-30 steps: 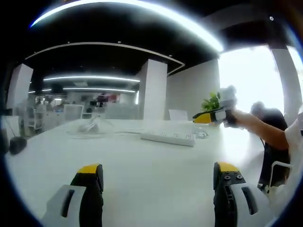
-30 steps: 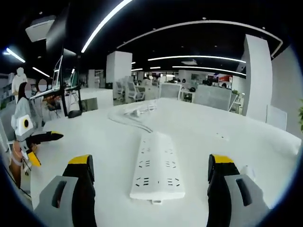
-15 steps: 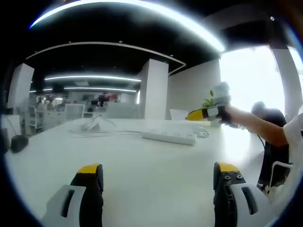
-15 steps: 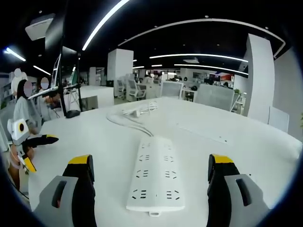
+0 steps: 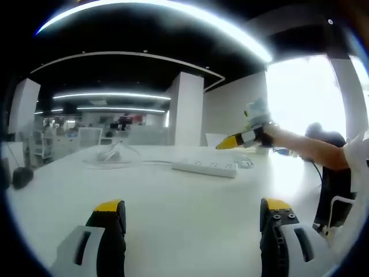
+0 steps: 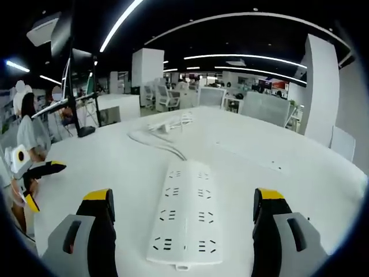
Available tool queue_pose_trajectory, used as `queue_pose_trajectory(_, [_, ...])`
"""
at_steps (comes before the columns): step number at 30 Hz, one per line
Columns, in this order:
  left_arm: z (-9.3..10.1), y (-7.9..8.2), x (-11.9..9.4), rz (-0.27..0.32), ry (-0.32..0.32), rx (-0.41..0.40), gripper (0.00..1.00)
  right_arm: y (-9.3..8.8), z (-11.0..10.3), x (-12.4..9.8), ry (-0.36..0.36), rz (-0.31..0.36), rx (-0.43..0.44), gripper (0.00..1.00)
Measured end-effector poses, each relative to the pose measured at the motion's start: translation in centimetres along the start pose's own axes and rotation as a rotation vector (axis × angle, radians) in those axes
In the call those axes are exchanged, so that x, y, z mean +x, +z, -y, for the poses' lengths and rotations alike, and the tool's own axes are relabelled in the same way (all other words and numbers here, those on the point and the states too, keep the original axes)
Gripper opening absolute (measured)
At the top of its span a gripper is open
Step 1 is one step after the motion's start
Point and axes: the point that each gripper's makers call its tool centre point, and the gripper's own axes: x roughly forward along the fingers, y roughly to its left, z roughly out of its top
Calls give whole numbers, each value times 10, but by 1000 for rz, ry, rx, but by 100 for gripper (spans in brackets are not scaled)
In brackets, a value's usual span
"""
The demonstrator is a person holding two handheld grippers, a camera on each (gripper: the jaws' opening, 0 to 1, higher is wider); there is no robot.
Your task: Straighten the power strip on the desk, plug the charger into it
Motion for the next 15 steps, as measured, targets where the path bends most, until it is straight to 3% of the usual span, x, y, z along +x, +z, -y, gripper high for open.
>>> queue_pose_trajectory(6, [-1,0,-1,0,4,0,99,2,-1,7,30,-57,9,99])
queue_pose_trajectory(15, [0,0,-1,-5,-4,1,99,-4,-3,18,84,-201,36,97])
